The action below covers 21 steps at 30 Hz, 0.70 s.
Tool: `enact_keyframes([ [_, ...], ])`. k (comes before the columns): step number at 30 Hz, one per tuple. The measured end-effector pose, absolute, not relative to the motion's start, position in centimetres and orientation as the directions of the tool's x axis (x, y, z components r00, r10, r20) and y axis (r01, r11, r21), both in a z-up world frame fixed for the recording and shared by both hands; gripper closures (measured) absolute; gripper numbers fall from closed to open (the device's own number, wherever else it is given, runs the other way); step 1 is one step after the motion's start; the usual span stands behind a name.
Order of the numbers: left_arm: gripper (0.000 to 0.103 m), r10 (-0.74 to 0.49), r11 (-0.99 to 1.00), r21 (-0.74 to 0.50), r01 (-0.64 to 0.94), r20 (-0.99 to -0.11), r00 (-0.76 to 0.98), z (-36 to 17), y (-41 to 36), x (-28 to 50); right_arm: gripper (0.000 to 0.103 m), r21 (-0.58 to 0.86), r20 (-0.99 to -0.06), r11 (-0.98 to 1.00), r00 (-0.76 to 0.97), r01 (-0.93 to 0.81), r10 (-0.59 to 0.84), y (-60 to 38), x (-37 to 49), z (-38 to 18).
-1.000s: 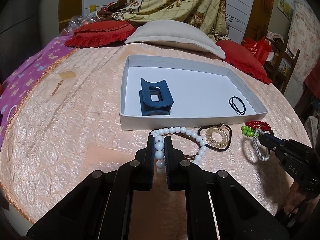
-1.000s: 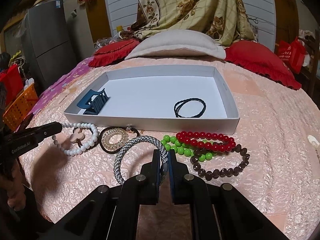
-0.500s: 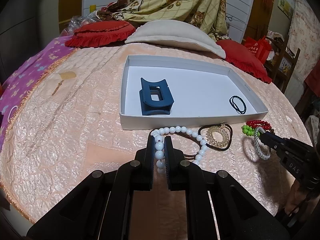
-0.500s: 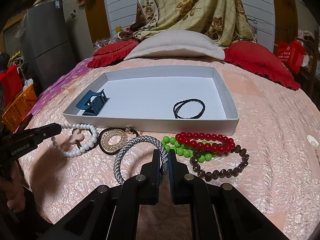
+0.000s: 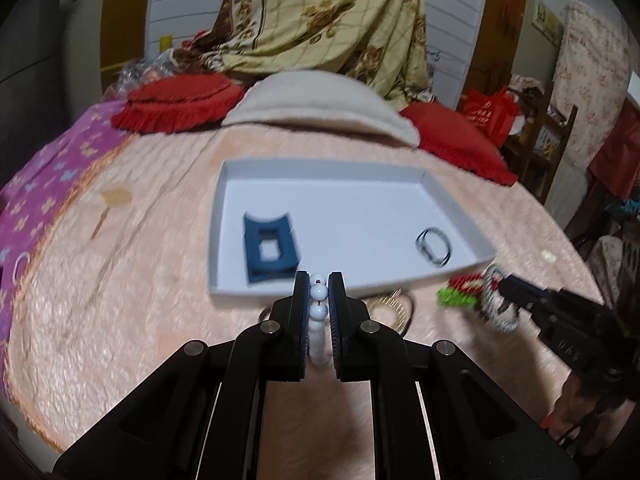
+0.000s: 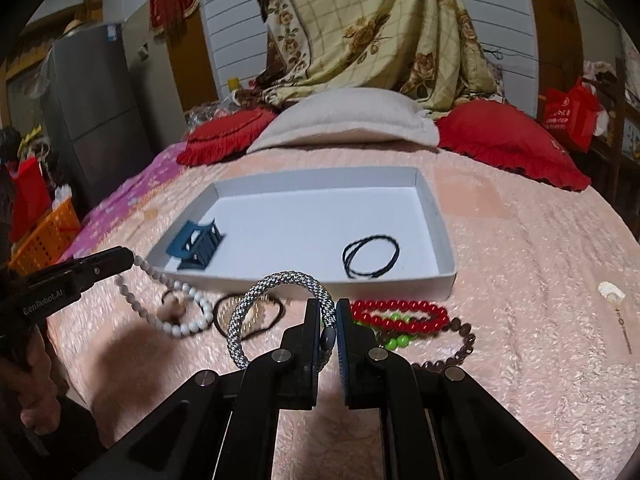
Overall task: Organize jewelry
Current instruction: 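Lower the bead bracelet and silver bangle into the tray and open both grippers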
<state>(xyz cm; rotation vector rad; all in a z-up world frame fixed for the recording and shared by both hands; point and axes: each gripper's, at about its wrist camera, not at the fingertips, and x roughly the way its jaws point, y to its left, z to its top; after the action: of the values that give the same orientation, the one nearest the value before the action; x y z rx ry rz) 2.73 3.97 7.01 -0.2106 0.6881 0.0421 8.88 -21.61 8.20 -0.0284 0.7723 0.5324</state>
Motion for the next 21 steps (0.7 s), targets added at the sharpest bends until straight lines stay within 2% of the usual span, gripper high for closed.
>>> enact_keyframes([
  [10,0.095,-0.134,0.967,-0.254,-0.013,-0.552,0.823,13.2,1.5,8.1,0.096,0.149,-0.672,0.881,0.608,-0.449,0.423,-20.6,13.7,11.1],
  [14,0.095,-0.130,0.965,-0.261,-0.015,-0.533,0.836,13.3,1.4,11.0,0.096,0.172,-0.681,0.887,0.599,-0.429,0.422,-20.0,16.4,10.4],
  [17,0.095,-0.118,0.959,-0.279,-0.055,-0.567,0.815,10.4,2.4,13.7,0.096,0.194,-0.696,0.890,0.581,-0.414,0.422,-19.6,17.7,8.6],
  [21,0.095,-0.060,0.946,-0.273,-0.176,-0.678,0.733,5.2,4.9,16.6,0.096,0.220,-0.736,0.889,0.530,-0.402,0.421,-18.5,19.5,6.2],
])
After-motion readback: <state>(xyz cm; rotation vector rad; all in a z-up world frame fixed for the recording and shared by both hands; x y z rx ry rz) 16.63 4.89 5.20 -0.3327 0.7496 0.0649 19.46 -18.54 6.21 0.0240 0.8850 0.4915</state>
